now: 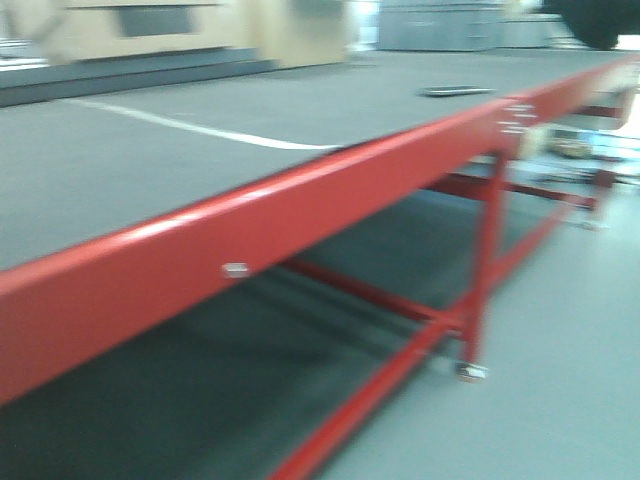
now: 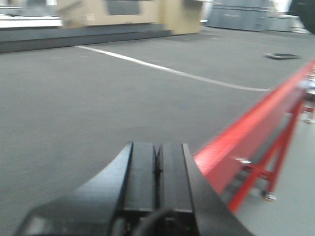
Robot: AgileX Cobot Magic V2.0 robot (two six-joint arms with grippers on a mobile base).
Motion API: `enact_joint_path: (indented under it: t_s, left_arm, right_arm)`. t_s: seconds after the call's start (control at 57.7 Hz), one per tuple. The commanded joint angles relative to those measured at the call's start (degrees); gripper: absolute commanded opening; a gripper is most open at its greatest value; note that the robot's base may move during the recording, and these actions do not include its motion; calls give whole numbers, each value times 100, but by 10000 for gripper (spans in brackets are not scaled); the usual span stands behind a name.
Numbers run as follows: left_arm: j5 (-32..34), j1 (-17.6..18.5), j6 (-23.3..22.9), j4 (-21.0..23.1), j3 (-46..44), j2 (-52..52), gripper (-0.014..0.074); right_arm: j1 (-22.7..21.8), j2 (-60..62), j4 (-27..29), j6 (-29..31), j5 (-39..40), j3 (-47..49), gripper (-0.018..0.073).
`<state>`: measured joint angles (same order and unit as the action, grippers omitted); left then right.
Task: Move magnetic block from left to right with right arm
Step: 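Drive the base to the other table holding the cube in the right gripper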
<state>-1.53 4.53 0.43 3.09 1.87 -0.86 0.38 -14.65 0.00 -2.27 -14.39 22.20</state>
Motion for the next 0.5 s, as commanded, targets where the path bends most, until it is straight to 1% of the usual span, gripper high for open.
enact_joint_path:
  t_s: [0.0,0.485]
  left_arm:
    - [456,25,-43,15,51,-58,-126]
    - [456,25,-43,15,51,-58,-126]
  right_arm:
    - [-36,-41,-58,50,567,177,313]
    - [-36,-41,-58,50,567,177,313]
